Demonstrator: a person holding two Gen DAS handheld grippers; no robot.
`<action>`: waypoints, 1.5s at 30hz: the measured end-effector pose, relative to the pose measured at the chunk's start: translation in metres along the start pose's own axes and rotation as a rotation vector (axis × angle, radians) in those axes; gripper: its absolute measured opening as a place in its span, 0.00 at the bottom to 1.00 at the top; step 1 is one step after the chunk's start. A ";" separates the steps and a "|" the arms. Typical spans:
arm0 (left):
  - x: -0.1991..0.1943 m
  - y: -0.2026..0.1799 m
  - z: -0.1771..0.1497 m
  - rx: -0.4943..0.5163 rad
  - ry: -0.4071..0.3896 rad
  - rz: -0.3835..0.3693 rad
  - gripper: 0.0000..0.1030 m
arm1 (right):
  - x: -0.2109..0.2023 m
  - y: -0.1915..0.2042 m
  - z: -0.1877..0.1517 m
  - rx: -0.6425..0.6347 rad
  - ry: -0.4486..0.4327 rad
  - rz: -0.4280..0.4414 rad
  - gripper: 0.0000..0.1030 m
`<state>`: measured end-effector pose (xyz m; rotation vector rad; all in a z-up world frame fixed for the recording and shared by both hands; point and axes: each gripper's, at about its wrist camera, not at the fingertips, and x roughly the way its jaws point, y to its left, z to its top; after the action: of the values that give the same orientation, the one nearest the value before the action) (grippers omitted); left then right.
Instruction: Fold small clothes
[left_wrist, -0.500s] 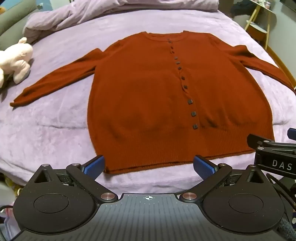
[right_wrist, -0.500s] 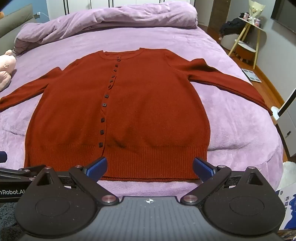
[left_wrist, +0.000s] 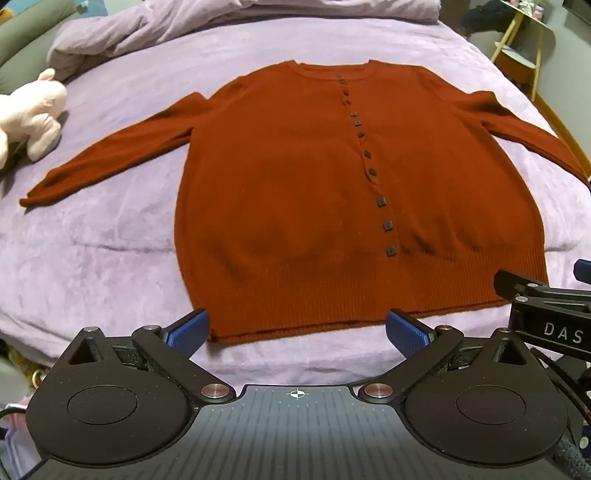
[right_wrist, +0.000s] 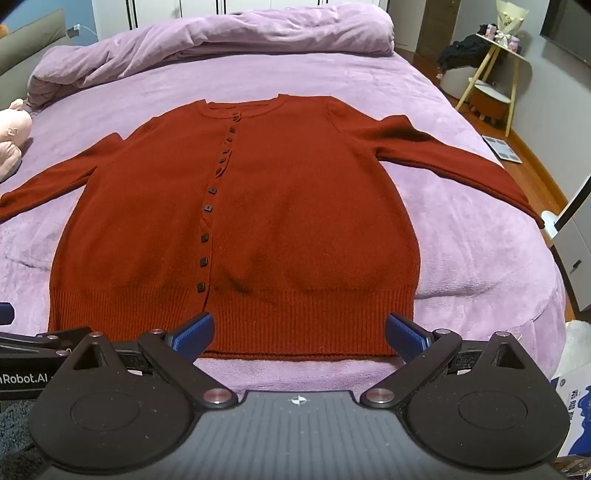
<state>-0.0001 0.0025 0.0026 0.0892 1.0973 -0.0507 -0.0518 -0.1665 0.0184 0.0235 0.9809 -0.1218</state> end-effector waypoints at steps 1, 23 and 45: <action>0.001 0.001 -0.001 -0.001 0.000 -0.001 1.00 | 0.000 0.000 0.000 0.000 0.000 0.000 0.96; 0.002 0.001 -0.001 -0.011 -0.006 -0.009 1.00 | -0.001 0.000 0.000 0.001 0.001 0.000 0.96; 0.002 0.001 -0.004 -0.020 0.004 -0.003 1.00 | 0.001 -0.003 -0.001 0.014 0.012 0.000 0.96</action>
<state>-0.0023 0.0044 -0.0006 0.0694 1.1018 -0.0423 -0.0519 -0.1697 0.0173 0.0374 0.9919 -0.1285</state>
